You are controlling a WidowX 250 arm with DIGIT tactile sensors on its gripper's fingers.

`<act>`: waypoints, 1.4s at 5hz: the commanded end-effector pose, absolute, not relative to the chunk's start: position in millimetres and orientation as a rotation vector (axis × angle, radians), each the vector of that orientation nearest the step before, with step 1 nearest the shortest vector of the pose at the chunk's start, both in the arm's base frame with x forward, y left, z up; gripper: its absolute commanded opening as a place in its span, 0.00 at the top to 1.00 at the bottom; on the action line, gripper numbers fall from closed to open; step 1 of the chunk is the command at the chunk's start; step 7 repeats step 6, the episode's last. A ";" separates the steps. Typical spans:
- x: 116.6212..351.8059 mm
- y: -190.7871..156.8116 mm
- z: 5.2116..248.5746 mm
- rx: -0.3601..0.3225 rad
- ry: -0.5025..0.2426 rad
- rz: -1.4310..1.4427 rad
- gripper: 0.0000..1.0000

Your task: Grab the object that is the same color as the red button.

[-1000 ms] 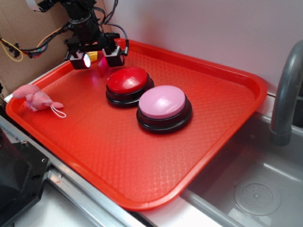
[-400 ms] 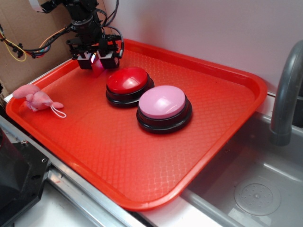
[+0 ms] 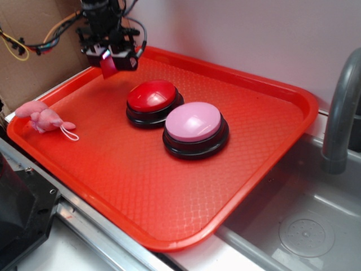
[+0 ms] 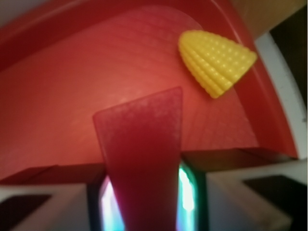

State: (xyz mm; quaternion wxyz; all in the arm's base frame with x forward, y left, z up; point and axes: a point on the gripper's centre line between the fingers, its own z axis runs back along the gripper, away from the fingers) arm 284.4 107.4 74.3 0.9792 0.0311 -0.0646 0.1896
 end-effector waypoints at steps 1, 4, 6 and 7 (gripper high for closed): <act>249.1 67.1 152.2 -0.013 -0.209 0.200 1.00; 194.8 -0.2 162.4 -0.067 -0.098 -0.023 1.00; 195.1 2.4 171.5 -0.010 -0.097 0.030 1.00; 195.1 2.4 171.5 -0.010 -0.097 0.030 1.00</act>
